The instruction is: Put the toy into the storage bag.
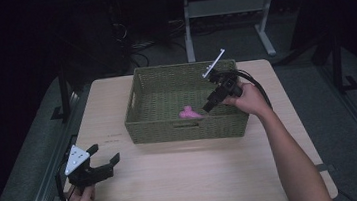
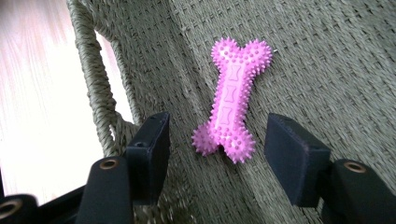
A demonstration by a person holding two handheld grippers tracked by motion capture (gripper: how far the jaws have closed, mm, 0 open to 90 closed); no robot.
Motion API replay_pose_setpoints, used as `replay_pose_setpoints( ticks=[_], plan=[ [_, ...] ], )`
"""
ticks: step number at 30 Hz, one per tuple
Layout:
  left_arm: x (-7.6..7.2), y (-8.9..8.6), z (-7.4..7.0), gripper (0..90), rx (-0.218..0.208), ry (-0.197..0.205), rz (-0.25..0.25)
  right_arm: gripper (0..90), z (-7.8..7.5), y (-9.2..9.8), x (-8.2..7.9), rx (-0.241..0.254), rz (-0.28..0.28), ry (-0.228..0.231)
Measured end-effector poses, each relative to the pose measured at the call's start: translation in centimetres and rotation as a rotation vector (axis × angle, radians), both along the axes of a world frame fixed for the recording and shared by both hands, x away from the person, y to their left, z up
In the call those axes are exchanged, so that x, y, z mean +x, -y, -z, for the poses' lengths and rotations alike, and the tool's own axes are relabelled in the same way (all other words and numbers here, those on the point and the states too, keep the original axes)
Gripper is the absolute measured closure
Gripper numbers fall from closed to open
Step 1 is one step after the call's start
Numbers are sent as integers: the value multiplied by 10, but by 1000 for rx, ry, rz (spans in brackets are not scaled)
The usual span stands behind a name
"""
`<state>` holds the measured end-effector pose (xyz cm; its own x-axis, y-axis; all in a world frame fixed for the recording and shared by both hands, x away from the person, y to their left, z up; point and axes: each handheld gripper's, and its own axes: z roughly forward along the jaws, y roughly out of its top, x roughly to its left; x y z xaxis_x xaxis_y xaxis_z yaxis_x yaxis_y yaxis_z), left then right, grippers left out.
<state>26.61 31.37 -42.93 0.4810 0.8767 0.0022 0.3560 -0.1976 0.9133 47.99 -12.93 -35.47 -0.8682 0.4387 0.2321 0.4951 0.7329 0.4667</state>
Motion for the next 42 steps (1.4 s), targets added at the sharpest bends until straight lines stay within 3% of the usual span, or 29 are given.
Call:
replay_pose_setpoints(
  ticks=[30,42],
  plan=[
    [0,1,0,133,5,-2,-2,298,-35,24,-28,2,33,83],
    [0,2,0,133,7,-3,0,282,-40,37,-44,17,47,102]
  ],
)
